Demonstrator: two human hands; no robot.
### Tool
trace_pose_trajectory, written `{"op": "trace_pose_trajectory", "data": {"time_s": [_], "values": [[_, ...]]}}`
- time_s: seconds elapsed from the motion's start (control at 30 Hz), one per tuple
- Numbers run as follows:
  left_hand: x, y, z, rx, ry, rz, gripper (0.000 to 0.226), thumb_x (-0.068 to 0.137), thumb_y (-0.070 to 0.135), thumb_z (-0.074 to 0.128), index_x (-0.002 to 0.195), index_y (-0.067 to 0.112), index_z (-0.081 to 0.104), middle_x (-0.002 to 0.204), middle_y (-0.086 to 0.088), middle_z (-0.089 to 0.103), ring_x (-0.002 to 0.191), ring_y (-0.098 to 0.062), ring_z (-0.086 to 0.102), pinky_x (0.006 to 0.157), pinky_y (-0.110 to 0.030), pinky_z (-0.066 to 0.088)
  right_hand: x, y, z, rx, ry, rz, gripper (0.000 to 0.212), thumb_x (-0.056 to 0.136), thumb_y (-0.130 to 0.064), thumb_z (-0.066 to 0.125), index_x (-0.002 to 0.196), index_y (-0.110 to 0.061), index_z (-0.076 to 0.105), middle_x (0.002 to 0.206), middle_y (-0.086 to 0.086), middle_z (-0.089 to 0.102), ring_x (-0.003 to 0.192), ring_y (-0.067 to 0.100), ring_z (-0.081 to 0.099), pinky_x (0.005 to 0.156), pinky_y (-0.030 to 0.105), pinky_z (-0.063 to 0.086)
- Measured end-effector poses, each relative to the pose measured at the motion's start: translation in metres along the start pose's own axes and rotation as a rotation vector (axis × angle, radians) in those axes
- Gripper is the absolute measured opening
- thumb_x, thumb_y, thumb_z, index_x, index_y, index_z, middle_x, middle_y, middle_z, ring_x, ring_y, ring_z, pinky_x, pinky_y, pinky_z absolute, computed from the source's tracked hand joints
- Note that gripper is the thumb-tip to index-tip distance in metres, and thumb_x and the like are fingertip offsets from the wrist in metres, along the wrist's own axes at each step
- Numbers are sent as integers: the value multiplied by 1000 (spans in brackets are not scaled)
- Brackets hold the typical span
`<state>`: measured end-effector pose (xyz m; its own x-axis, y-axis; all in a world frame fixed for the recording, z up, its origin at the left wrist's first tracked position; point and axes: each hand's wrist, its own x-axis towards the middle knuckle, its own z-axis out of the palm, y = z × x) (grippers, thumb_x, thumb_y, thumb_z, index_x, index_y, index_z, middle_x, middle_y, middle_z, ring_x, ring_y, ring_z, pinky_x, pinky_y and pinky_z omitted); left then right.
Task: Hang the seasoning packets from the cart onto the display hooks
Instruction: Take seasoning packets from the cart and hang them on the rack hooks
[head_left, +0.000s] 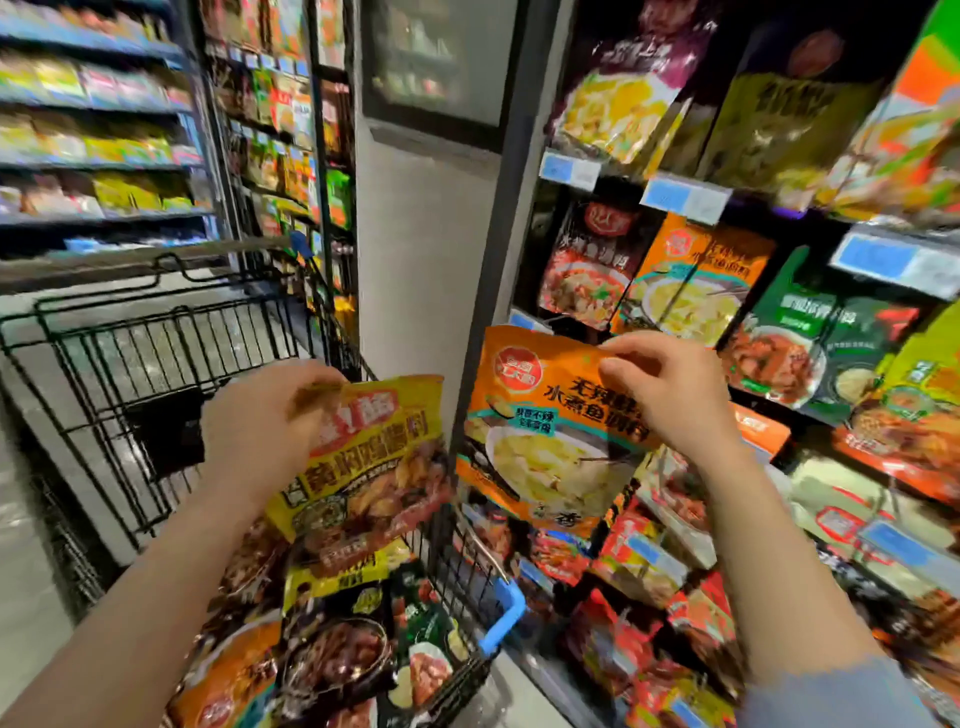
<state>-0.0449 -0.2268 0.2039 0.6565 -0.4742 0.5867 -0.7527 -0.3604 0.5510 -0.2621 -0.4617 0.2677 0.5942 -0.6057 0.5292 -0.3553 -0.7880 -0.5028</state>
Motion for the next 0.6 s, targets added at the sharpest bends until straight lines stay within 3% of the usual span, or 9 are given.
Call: {"op": "trace_pose_trajectory", "data": {"time_s": [0.17, 0.27, 0.47, 0.53, 0.6], "values": [[32, 51, 9, 2, 112, 156, 22, 76, 8, 64, 94, 16, 74, 88, -4, 73, 82, -27, 67, 67, -32, 48, 11, 10, -63, -141, 32, -13, 12, 84, -18, 69, 94, -19, 75, 92, -6, 69, 91, 14, 61, 76, 23, 39], [38, 71, 19, -31, 141, 208, 30, 70, 17, 54, 93, 17, 73, 83, -1, 73, 79, -25, 68, 75, -47, 54, 5, 15, -87, -164, 85, 25, 11, 82, -17, 71, 92, -19, 75, 100, -2, 72, 97, 17, 64, 88, 32, 47], [35, 90, 51, -99, 54, 250, 32, 69, 17, 53, 93, 18, 74, 85, 1, 73, 81, -22, 69, 78, -50, 54, -26, 38, -106, -211, 72, 134, 15, 82, -19, 71, 97, -23, 73, 92, -6, 70, 86, 10, 61, 77, 25, 45], [36, 103, 60, -81, 34, 290, 29, 68, 12, 56, 90, 17, 75, 85, -1, 74, 82, -24, 69, 78, -52, 53, -38, 48, -112, -217, 85, 186, 15, 82, -20, 71, 96, -25, 72, 83, -12, 65, 78, 5, 57, 69, 19, 40], [36, 112, 69, -73, 8, 298, 26, 69, 4, 64, 88, 18, 74, 84, 0, 73, 82, -25, 67, 79, -50, 51, -48, 55, -117, -218, 106, 228, 15, 80, -19, 73, 94, -25, 71, 77, -17, 60, 73, 3, 56, 66, 21, 39]]}}
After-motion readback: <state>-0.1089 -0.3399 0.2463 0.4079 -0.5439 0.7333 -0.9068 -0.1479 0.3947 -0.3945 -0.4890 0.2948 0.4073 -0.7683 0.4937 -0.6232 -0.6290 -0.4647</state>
